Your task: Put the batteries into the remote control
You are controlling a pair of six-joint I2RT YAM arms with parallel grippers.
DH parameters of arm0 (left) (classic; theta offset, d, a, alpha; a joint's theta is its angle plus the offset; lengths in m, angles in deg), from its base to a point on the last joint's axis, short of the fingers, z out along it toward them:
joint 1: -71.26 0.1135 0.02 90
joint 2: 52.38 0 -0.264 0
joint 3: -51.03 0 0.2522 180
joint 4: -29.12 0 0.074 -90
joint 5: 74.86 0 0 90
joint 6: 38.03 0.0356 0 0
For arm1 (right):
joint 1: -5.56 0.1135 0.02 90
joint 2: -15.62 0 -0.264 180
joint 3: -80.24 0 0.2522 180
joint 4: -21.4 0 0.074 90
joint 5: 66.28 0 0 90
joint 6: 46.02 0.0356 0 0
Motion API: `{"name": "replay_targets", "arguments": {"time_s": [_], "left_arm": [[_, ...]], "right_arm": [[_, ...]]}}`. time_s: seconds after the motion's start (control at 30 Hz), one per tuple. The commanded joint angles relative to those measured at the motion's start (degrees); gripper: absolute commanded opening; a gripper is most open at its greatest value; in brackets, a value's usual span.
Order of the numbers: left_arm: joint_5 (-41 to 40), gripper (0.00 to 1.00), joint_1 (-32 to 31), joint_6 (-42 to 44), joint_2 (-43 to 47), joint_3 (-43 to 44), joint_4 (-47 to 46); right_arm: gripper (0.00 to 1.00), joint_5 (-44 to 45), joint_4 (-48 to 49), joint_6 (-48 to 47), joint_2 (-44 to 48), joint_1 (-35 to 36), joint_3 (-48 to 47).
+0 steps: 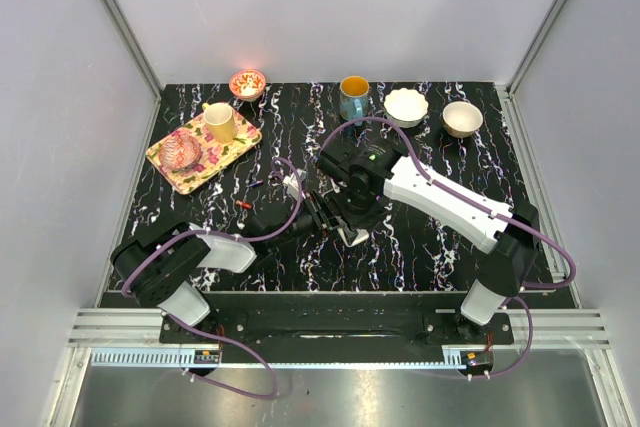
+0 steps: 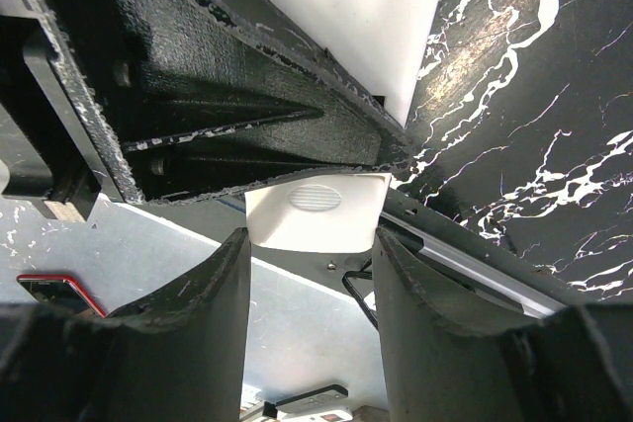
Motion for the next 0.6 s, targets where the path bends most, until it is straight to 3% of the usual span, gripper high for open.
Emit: {"name": "replay_targets", "arguments": {"time_s": [0.0, 0.57], "left_arm": [[-1.84, 0.0, -0.39, 0.16, 2.11, 0.66, -4.74], [-2.1, 0.0, -0.66, 0.08, 2.2, 0.84, -4.65]], "right_arm": [[0.0, -0.94, 1.32, 0.41, -0.13, 0.23, -0.45], [0.0, -0.94, 1.49, 0.33, 0.05, 0.23, -0.1]]}}
